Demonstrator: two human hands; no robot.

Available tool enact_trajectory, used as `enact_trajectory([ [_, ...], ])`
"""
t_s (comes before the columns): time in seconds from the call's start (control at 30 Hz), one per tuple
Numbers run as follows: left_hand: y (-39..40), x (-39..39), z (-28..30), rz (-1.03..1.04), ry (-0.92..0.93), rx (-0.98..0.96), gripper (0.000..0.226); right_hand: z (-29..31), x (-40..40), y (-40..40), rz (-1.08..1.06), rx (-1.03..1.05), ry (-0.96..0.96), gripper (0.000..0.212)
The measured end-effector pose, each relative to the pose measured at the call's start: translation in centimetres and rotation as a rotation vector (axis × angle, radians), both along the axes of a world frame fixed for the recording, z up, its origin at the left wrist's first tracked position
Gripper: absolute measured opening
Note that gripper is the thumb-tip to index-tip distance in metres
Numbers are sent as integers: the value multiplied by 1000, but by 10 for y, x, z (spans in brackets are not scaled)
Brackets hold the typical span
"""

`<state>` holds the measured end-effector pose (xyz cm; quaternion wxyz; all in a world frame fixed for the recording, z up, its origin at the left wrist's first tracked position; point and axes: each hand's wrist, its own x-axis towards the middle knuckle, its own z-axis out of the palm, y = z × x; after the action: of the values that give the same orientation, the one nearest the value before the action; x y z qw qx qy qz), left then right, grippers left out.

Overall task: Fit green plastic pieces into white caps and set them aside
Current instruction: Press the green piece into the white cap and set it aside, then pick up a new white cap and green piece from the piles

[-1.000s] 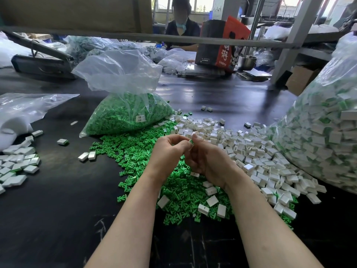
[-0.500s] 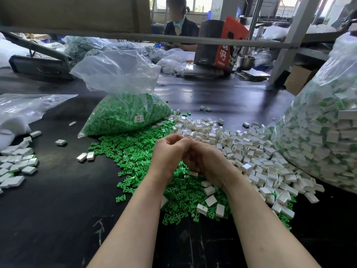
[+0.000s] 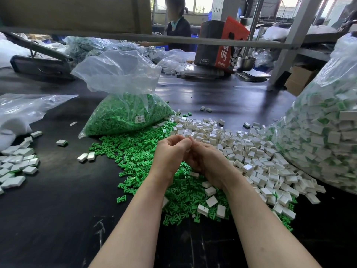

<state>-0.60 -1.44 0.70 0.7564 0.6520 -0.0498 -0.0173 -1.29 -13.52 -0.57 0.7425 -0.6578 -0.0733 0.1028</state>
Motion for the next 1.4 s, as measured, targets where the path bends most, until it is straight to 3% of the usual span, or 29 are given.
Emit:
enact_trajectory([
  [0.3, 1, 1, -2, -1, -3, 46, 17, -3, 1, -1, -26, 15, -6, 52],
  [0.5, 2, 1, -1, 1, 11, 40, 19, -3, 1, 1, -43, 20, -8, 47],
  [0.63, 7, 3, -1, -23, 45, 40, 18, -3, 3, 3, -63, 17, 36, 54],
  [0.87, 15, 3, 2, -91, 105, -93, 25, -2, 4, 2, -65, 45, 57, 51],
  [0.97, 18, 4, 3, -63, 106, -84, 18, 1, 2, 2, -58, 19, 59, 50],
  [1.1, 43, 13, 1, 137, 88, -3, 8, 5, 2, -1, -161, -32, -1, 48],
  [1.27, 98, 29, -16, 570, 2, 330, 8, 9, 0, -3, -309, -52, -65, 44],
  [1.4, 129, 31, -26, 787, 100, 529, 17, 8, 1, -8, -442, -201, -101, 41],
])
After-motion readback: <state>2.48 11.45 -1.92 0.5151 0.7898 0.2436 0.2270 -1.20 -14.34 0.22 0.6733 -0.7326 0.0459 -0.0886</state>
